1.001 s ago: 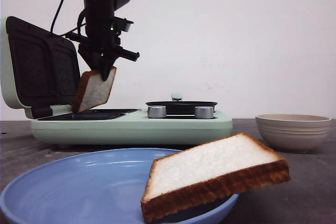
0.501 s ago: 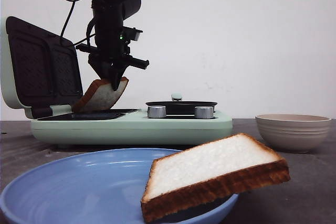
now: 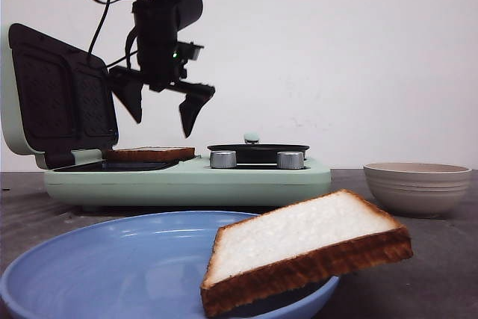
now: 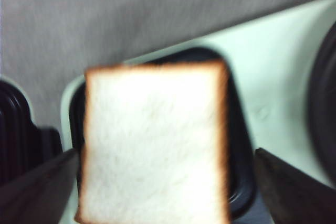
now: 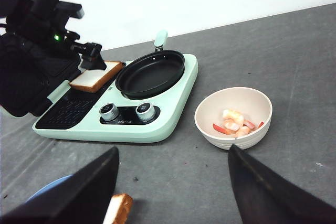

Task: Make breakfast with bread and shrimp

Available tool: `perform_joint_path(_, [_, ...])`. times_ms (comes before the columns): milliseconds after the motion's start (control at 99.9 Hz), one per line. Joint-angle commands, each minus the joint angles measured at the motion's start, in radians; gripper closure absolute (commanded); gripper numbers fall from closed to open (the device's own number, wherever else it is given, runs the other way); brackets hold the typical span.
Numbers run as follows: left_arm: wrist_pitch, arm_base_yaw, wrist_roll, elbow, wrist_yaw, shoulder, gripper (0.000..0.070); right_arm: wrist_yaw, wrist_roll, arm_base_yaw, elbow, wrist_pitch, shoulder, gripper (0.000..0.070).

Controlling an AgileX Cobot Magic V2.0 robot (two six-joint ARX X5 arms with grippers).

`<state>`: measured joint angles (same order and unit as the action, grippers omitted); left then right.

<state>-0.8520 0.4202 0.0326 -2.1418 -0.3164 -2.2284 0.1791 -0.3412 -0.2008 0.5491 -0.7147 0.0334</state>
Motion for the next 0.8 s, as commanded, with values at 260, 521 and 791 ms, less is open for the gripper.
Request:
perform_joint_path(260, [-0.076,0.048,-0.148,-0.298,-0.061,0.047,0.0270,-0.004,0.011,-0.001,0.008,0.006,0.003,0.0289])
perform_joint_path(521, [-0.135,0.100,-0.169,-0.313,-0.058,0.293,0.0700,-0.003,0.012,-0.001,0.008,0.006,0.003,0.0289])
perform_joint_path(791, [-0.365,0.157,-0.121,-0.312,-0.056,0.554,0.0700,0.004,0.011,-0.001,0.008,0.008,0.003,0.0290])
